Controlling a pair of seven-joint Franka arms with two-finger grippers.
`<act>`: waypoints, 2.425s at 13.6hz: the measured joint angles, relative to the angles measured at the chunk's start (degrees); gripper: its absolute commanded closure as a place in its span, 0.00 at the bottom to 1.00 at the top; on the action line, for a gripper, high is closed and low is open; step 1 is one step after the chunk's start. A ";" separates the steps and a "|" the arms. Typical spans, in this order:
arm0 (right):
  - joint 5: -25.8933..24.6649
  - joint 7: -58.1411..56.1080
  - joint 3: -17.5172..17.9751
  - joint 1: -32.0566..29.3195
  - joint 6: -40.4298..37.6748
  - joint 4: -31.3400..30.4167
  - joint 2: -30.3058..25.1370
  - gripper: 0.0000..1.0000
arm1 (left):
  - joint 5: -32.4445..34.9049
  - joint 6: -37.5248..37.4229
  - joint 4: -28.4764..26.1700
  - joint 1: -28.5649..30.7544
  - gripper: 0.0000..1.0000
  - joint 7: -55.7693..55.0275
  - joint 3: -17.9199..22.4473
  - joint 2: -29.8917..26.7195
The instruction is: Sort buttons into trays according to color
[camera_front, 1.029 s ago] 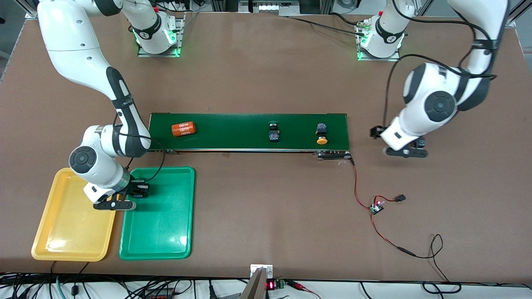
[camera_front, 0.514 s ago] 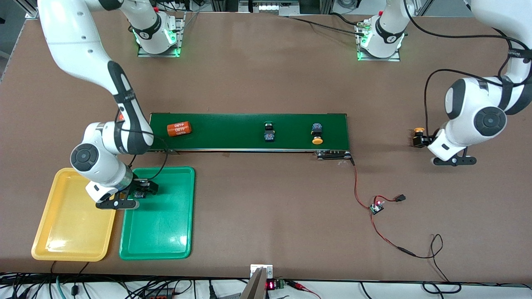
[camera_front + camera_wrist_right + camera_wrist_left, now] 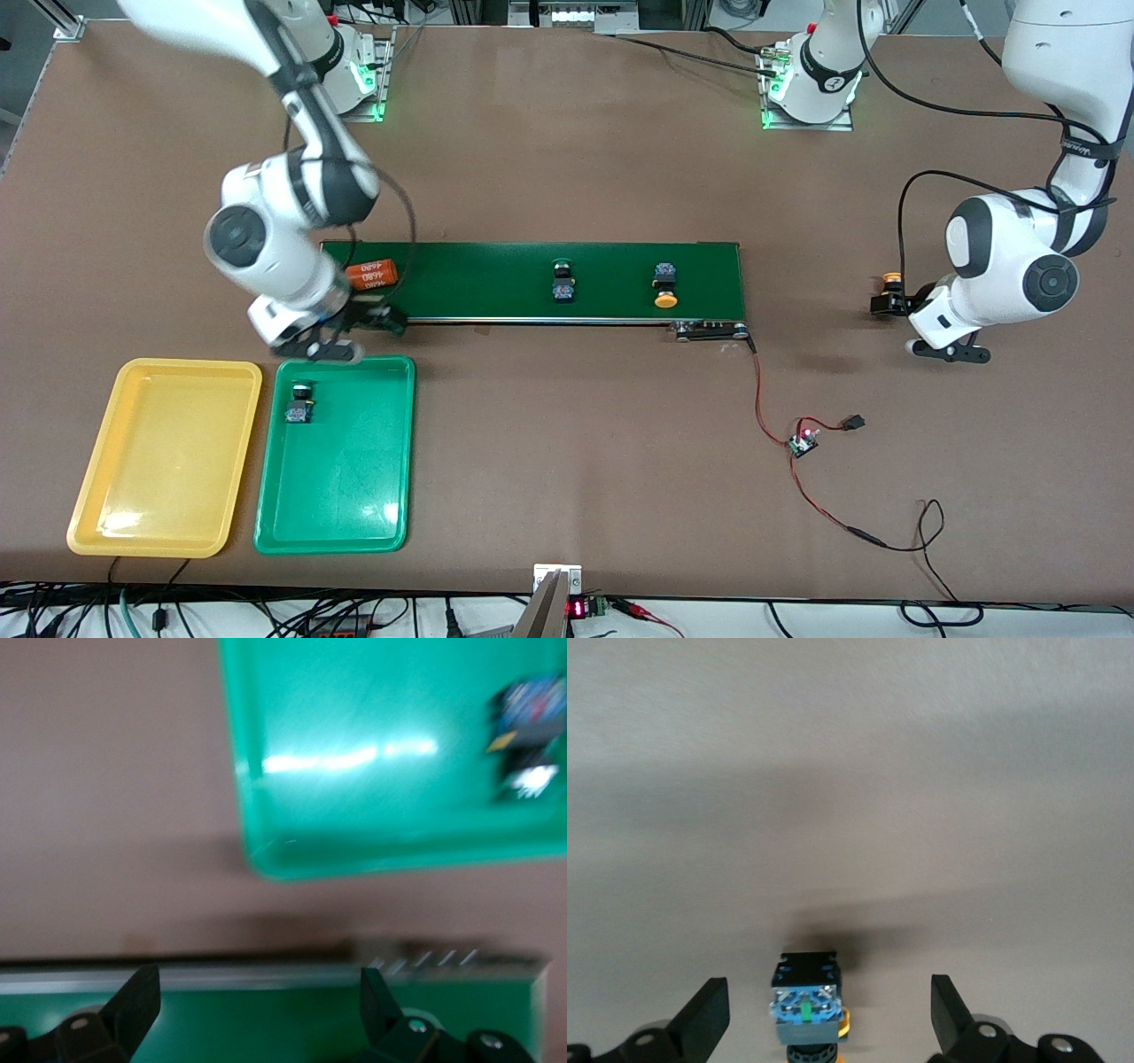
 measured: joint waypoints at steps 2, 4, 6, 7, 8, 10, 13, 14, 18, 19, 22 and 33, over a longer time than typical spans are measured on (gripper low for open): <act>0.00 5.61 2.47 2.49 0.04 -1.80 -1.99 0.00 | -0.01 0.00 -0.08 -0.07 0.00 1.43 0.00 0.69; 0.00 8.65 3.08 5.44 0.39 -2.20 -2.39 0.00 | -0.01 -0.05 -0.29 -0.05 0.00 1.89 0.09 1.00; -0.18 10.00 3.11 7.86 1.15 -2.35 -2.21 0.00 | -0.01 -0.07 -0.78 0.00 0.01 2.08 0.31 1.42; -0.48 10.45 3.12 8.93 1.82 -2.35 -2.02 0.00 | -0.01 -0.07 -0.96 0.02 0.05 2.10 0.67 1.64; -1.07 11.59 3.13 10.09 2.47 -2.34 -1.77 0.00 | -0.01 -0.07 -1.08 0.06 0.14 2.10 1.25 1.86; -4.24 15.48 3.14 12.28 3.06 -2.20 -0.90 0.00 | -0.01 -0.07 -1.30 0.34 0.49 2.05 2.24 2.17; -8.82 20.91 3.13 14.18 3.53 -1.63 1.85 0.00 | -0.23 -0.07 -1.41 0.72 0.68 1.55 2.66 2.20; -9.16 21.71 3.12 14.44 3.75 -1.09 2.92 0.00 | -0.51 -0.07 -1.41 0.70 0.72 0.93 2.66 2.19; -9.26 23.37 3.10 14.71 3.93 2.37 5.57 0.00 | -1.12 -0.07 -1.30 0.53 0.83 -0.82 2.62 2.09; -9.26 23.76 3.09 14.80 3.88 2.93 5.63 0.00 | -1.13 -0.13 -1.22 0.48 0.82 -0.87 2.59 2.05; -9.26 24.87 3.05 15.14 3.80 3.52 5.75 0.00 | -1.19 -4.72 0.93 0.31 0.82 -0.89 1.71 0.64; -9.60 27.38 2.65 18.35 3.94 5.49 10.80 1.00 | -4.82 -23.12 11.31 -3.08 0.84 -21.94 -17.64 -4.66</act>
